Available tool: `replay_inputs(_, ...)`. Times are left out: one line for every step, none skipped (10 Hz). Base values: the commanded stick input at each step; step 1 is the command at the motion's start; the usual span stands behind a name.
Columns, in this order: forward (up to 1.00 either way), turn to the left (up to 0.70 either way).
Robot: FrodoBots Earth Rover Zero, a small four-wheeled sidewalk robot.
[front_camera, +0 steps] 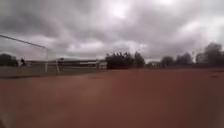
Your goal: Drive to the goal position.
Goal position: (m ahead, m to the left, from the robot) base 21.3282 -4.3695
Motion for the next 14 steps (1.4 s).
replay_inputs(0.70, 0.00)
replay_inputs(0.70, 0.00)
replay_inputs(0.70, 0.00)
replay_inputs(0.70, 0.00)
replay_inputs(0.70, 0.00)
replay_inputs(0.70, 0.00)
replay_inputs(0.70, 0.00)
replay_inputs(0.70, 0.00)
replay_inputs(0.70, 0.00)
replay_inputs(0.70, 0.00)
replay_inputs(0.70, 0.00)
replay_inputs(0.70, 0.00)
replay_inputs(0.70, 0.00)
replay_inputs(0.70, 0.00)
